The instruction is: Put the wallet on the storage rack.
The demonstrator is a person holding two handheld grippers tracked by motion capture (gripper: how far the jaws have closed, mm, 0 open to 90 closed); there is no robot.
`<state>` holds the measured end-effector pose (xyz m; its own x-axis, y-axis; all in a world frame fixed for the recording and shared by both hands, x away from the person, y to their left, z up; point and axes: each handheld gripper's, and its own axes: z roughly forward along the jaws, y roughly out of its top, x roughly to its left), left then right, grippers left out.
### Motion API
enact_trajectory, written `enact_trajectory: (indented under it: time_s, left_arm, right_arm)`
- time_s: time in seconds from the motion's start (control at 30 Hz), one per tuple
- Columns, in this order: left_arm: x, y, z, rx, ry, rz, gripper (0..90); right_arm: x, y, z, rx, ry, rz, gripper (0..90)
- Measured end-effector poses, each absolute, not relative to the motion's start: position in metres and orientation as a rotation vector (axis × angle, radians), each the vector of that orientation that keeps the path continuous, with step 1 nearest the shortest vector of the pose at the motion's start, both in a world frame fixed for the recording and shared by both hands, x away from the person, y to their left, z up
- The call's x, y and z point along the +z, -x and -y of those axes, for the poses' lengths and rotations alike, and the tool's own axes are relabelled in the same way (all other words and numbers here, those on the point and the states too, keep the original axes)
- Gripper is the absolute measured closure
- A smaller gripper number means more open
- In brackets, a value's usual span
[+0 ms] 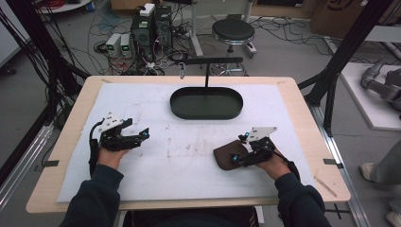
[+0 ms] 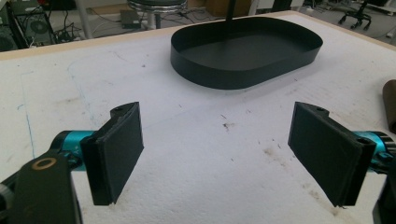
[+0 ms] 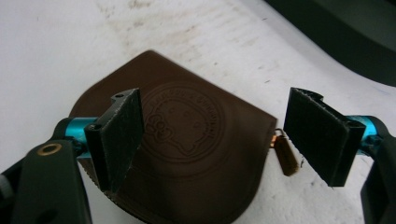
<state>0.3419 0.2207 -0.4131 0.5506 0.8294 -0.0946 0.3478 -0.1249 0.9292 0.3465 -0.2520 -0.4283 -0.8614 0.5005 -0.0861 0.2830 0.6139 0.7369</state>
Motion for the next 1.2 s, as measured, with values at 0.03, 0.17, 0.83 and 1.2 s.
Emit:
enact_trajectory:
  time_s: [0.03,0.17,0.83,1.2]
  left_arm:
    - [-0.413,-0.342,-0.221,0.56,-1.709,-0.991,17.9]
    - [-0.413,-0.341,-0.221,0.562,-1.707,-0.993,18.2]
    - [-0.413,-0.343,-0.223,0.565,-1.706,-0.999,19.2]
    - [-0.413,-0.343,-0.224,0.565,-1.704,-1.004,19.2]
  right_arm:
    - [-0.428,-0.347,0.252,1.095,-0.637,-2.558,20.2]
    - [-0.43,-0.351,0.253,1.086,-0.72,-2.577,20.7]
    - [-0.409,-0.347,0.291,0.816,-1.137,-2.236,33.6]
    - [-0.421,-0.351,0.275,0.853,-0.92,-2.462,27.0]
